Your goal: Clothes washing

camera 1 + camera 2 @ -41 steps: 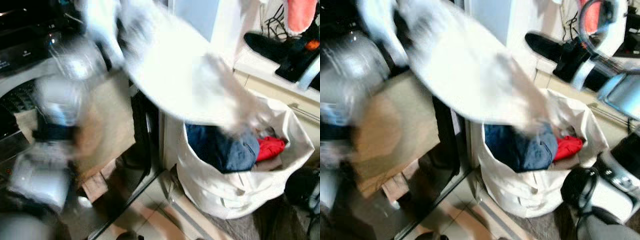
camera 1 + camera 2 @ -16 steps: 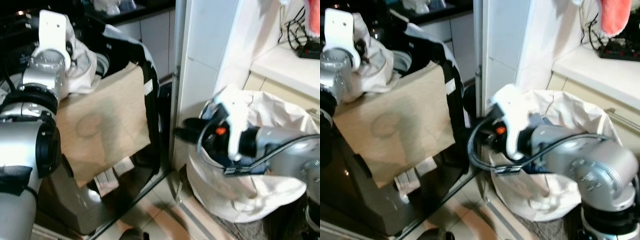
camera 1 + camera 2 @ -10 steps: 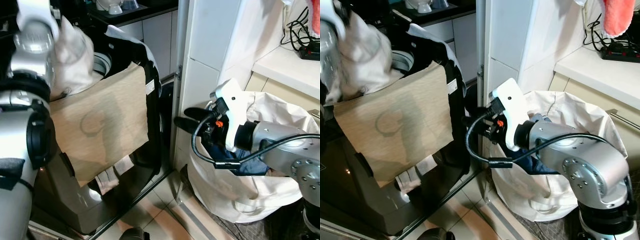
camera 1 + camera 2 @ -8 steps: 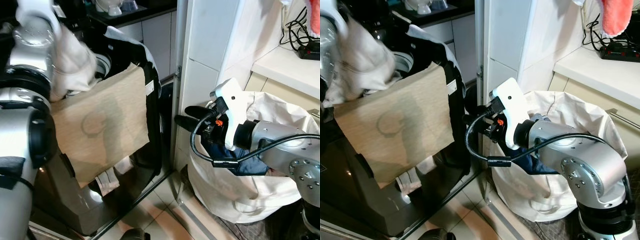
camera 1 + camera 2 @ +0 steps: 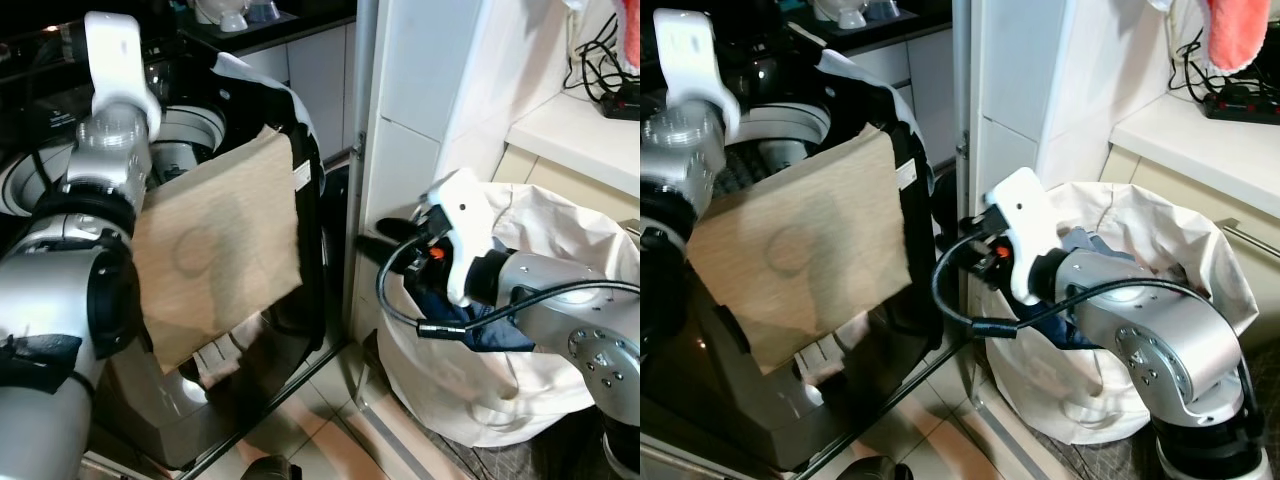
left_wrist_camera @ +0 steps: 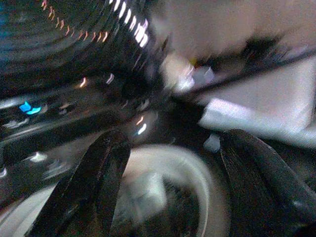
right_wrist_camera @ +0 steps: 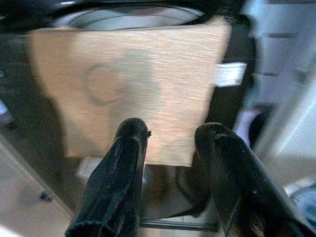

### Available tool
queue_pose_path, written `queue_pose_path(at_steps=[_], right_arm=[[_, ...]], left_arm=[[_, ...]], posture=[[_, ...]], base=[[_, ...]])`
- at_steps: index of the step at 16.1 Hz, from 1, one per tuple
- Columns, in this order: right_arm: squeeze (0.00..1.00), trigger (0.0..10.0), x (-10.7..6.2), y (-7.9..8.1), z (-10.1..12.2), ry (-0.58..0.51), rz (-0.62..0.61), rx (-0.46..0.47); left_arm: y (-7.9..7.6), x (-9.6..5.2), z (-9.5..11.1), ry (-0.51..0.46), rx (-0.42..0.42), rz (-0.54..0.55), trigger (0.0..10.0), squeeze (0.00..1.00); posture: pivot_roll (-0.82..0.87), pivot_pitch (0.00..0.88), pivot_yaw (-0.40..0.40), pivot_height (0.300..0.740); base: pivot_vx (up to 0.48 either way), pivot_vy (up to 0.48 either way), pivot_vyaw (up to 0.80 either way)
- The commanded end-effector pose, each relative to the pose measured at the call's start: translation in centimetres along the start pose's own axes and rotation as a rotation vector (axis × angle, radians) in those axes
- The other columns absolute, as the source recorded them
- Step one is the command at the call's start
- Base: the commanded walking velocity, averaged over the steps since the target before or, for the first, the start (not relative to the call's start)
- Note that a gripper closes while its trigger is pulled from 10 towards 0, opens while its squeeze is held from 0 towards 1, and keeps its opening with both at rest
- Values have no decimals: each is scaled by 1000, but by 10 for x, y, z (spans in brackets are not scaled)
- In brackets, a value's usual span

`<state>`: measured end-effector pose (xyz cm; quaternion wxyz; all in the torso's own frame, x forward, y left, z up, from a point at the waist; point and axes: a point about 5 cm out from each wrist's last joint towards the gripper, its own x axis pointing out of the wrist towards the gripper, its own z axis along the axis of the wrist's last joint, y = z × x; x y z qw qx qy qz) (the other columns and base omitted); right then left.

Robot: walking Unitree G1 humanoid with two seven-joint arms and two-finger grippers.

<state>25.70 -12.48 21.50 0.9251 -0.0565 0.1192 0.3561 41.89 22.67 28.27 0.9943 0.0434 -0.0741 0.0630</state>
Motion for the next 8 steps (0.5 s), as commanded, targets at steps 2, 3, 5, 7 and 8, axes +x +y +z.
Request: queue_pose_path(at_steps=[2, 3, 5, 7, 8], right_arm=[[0, 10000, -2, -36, -12, 49, -289, 37], [1000, 10000, -3, -45, -17, 76, -349, 53], [1000, 10000, -11, -74, -34, 185, -521, 67], [1000, 10000, -16, -98, -47, 299, -622, 68], [1000, 10000, -18, -108, -53, 354, -650, 85]], left_arm=[[-52, -10, -19, -13, -109, -396, 10000, 0], [-64, -16, -28, -6, -128, -500, 10000, 0], [-100, -55, -61, 1, -102, -864, 10000, 0], [-119, -87, -74, 16, -110, -1041, 10000, 0], [-125, -97, -73, 17, -136, -1094, 10000, 0]], posture=[[-65, 0, 123, 740], [-65, 0, 123, 740], [-66, 0, 110, 740], [-58, 0, 95, 740], [-53, 0, 89, 740]], base=[[0, 0, 0], [0, 0, 0], [0, 0, 0], [0, 0, 0], [0, 0, 0]])
